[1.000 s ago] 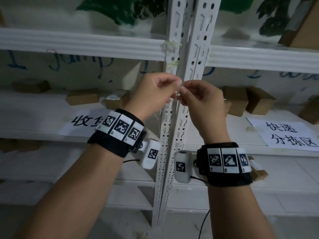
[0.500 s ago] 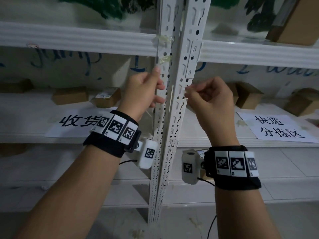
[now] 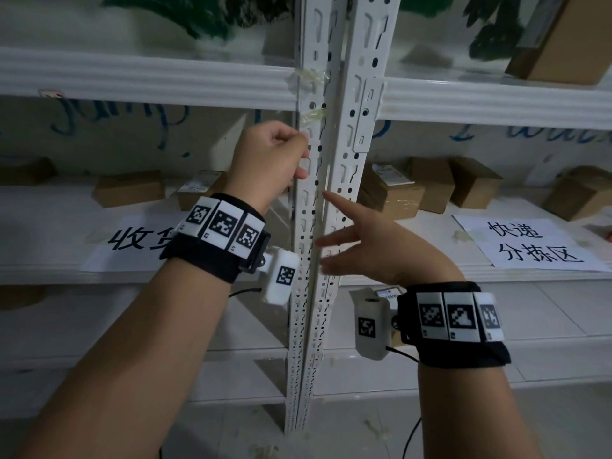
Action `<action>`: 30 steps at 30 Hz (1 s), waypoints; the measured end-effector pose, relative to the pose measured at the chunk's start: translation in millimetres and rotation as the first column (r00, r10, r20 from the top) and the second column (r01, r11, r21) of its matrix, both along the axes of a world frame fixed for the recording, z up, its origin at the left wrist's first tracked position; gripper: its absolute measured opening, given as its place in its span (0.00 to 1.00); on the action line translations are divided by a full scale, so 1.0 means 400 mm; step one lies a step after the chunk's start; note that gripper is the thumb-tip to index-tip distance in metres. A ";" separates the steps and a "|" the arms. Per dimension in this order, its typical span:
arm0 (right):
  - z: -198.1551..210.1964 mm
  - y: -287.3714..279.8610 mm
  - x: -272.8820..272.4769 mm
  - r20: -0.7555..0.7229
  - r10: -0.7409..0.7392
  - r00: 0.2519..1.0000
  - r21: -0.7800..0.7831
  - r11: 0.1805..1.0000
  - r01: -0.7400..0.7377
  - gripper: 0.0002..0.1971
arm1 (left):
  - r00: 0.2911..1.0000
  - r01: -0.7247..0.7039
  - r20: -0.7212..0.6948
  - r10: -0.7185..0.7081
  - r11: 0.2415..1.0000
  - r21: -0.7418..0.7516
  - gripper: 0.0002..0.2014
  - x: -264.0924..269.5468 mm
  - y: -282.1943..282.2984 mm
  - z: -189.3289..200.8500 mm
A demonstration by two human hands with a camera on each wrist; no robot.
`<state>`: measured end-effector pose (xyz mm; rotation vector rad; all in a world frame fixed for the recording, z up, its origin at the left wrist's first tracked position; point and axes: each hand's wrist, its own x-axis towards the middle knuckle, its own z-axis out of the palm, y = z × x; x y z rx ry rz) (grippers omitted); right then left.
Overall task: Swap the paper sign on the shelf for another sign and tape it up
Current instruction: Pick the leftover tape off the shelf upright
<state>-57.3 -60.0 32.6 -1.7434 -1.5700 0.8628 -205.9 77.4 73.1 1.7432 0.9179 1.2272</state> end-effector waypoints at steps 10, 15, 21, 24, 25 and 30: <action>0.027 0.071 -0.007 0.033 -0.356 0.934 0.521 0.803 0.287 0.20 | 0.981 -0.154 0.143 0.129 0.972 0.178 0.07 0.042 0.048 0.008; 0.098 0.145 -0.051 -0.029 -0.434 0.900 0.681 0.651 0.336 0.20 | 0.980 -0.178 0.127 0.151 0.957 0.230 0.10 0.055 0.069 0.005; 0.128 0.223 -0.068 0.029 -0.480 0.877 0.725 0.614 0.313 0.24 | 0.983 -0.171 0.109 0.146 0.948 0.267 0.09 0.055 0.086 0.000; 0.126 0.242 -0.073 0.100 -0.492 0.865 0.740 0.617 0.266 0.24 | 0.983 -0.175 0.093 0.156 0.950 0.259 0.15 0.055 0.099 0.000; 0.124 0.245 -0.073 0.124 -0.494 0.861 0.745 0.620 0.248 0.23 | 0.985 -0.170 0.084 0.153 0.950 0.261 0.15 0.055 0.102 0.001; 0.114 0.229 -0.059 0.185 -0.432 0.883 0.713 0.677 0.182 0.11 | 0.983 -0.097 -0.117 0.143 0.937 0.336 0.07 0.006 0.070 -0.003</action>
